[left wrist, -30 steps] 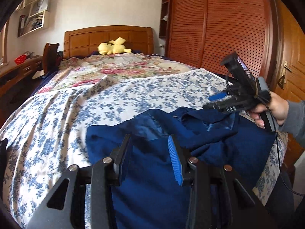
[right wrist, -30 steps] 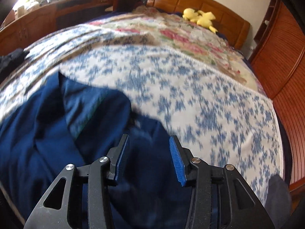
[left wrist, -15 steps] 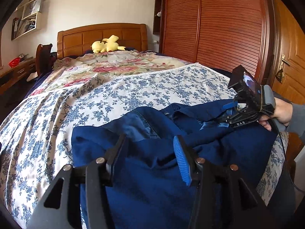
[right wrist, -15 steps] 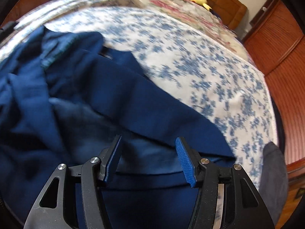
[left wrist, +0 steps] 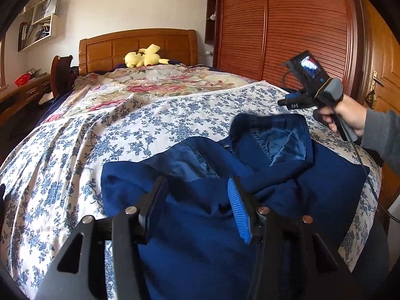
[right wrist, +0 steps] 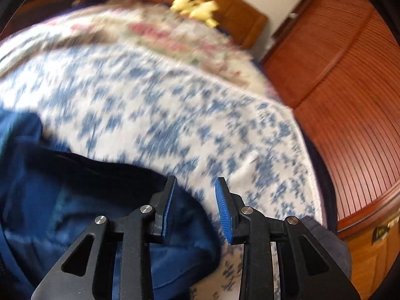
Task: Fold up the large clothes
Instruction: 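Grasp the jacket edge with the right gripper and fold it over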
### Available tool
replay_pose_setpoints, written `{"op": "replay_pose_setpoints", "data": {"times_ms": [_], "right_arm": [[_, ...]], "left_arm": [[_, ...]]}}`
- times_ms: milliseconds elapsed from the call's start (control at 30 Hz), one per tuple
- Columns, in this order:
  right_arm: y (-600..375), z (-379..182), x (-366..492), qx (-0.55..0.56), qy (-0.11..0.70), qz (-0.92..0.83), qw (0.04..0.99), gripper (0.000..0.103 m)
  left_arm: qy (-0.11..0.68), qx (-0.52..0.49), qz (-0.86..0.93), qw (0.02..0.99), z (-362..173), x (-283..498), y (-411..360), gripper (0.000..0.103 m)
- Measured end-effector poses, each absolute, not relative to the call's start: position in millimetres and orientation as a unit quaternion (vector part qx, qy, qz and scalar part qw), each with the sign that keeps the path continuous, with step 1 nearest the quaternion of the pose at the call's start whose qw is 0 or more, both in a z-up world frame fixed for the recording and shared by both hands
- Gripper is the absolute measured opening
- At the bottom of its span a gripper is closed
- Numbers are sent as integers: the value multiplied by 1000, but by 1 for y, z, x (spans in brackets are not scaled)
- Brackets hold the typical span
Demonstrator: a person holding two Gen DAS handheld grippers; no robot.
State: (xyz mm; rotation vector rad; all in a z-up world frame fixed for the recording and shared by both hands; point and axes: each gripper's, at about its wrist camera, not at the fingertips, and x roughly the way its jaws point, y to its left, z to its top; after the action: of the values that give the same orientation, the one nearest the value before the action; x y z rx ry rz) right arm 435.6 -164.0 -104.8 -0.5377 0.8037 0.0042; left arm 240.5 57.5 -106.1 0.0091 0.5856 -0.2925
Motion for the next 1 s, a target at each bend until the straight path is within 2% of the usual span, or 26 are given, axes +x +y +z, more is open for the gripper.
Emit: {"op": "replay_pose_setpoints", "data": {"times_ms": [200, 500, 733, 1000], "right_arm": [[-136, -92, 416, -218, 389, 89, 891, 31], [-48, -125, 358, -206, 412, 246, 853, 31], [0, -152, 340, -195, 431, 302, 828, 31], [18, -170, 336, -189, 454, 324, 808, 45]], "left_arm": [[282, -2, -133, 950, -102, 239, 69, 49], [286, -9, -113, 952, -104, 237, 86, 49], [288, -9, -105, 952, -105, 235, 95, 49], [288, -15, -98, 952, -105, 232, 105, 49]]}}
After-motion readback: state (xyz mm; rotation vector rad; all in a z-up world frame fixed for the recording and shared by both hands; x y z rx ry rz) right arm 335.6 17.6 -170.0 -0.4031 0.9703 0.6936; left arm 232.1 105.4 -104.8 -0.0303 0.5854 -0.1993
